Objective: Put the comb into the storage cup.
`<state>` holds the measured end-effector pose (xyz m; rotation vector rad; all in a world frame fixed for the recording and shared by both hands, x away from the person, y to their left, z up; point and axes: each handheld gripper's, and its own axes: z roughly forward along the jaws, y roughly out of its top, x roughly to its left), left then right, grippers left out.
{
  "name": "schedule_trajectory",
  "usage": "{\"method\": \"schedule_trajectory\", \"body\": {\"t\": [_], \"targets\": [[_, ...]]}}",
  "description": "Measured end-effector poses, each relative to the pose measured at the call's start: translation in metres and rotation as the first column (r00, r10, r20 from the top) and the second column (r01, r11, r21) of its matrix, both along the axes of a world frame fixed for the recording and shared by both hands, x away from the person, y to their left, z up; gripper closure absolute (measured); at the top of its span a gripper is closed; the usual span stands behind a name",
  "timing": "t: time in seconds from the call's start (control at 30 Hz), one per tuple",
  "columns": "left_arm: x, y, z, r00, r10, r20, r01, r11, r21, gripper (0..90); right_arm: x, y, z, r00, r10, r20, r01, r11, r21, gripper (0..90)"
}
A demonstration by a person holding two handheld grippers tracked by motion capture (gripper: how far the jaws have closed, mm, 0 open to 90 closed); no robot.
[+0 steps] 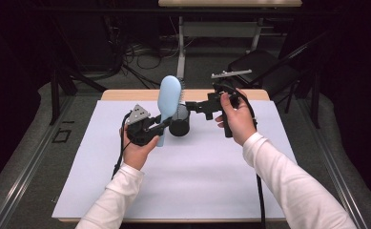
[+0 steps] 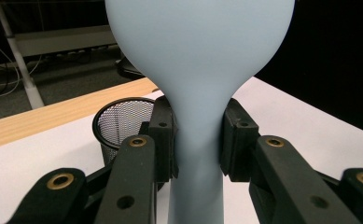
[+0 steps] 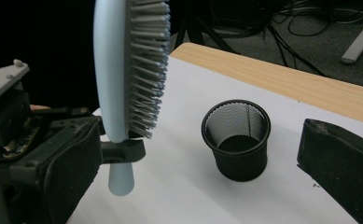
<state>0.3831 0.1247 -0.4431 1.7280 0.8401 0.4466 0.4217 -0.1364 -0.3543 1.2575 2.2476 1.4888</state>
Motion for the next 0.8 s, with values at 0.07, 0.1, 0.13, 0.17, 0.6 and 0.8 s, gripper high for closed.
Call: {"method": "schedule_trajectory", "body": {"t": [0.07,0.1,0.13,0.17,0.6,0.8], "targets": [[0.000,0.000,0.000,1.0000,-0.001,-0.002,0.001,1.0000,0.003,70.0,0.000,0.002,0.002,1.0000,-0.006,0.003,0.006,1.000,0.000,0.0],[0.000,0.000,-0.001,1.0000,-0.002,-0.003,0.002,1.0000,0.004,69.9,0.000,0.003,0.003,1.0000,-0.007,0.006,0.007,1.000,0.002,0.0],[0.000,0.000,-0.001,1.0000,-0.003,-0.005,0.003,1.0000,0.004,69.9,0.001,0.004,0.003,1.0000,-0.005,0.004,0.005,1.000,0.006,0.0],[0.000,-0.001,-0.001,1.0000,-0.003,-0.005,0.003,1.0000,0.008,69.9,0.001,0.004,0.003,1.0000,-0.006,-0.002,0.006,1.000,0.010,0.0],[-0.001,-0.006,-0.003,1.0000,-0.008,0.000,0.008,0.9998,0.021,69.9,0.006,0.014,0.009,0.9994,0.015,-0.032,-0.013,0.999,0.042,0.0],[-0.002,-0.007,-0.004,0.9999,-0.012,0.004,0.012,0.9995,0.030,69.9,0.007,0.021,0.007,0.9992,0.015,-0.038,-0.013,0.999,0.046,0.0]]}}
